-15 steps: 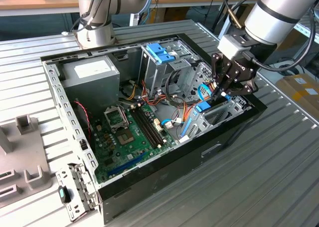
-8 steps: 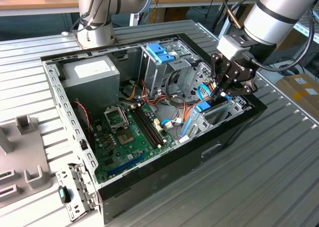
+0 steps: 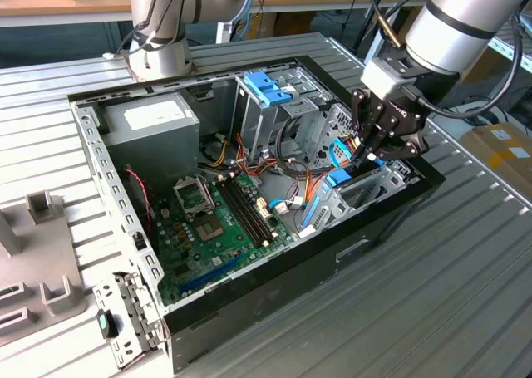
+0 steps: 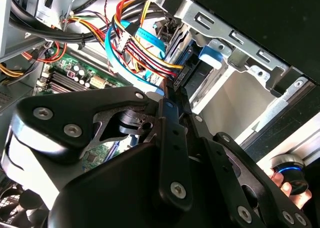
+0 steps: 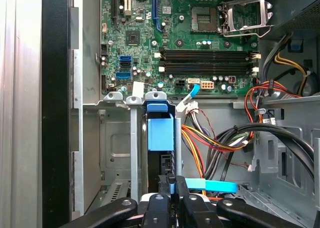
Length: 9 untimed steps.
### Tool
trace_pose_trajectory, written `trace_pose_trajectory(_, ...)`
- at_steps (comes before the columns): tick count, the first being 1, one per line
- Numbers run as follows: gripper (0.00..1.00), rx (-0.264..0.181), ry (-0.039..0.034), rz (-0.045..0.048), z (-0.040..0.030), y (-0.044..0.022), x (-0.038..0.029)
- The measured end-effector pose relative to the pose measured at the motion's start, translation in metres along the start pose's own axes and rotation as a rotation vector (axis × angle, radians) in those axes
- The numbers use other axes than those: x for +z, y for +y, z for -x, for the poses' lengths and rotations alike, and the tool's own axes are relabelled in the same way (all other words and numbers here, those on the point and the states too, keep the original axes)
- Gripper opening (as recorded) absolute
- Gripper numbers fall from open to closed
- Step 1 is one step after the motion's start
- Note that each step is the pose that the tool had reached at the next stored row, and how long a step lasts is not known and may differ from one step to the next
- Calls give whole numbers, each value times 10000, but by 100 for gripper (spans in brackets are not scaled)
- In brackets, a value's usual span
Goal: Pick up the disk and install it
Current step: 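Insert the second disk wire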
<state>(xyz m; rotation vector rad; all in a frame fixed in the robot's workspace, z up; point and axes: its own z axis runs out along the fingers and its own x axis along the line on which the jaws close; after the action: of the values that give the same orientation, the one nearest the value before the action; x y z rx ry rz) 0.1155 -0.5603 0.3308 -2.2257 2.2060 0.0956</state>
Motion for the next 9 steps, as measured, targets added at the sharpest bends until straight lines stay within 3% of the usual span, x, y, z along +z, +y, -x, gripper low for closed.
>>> trace_pose_trajectory(9,16,0,3,0,0,0,0)
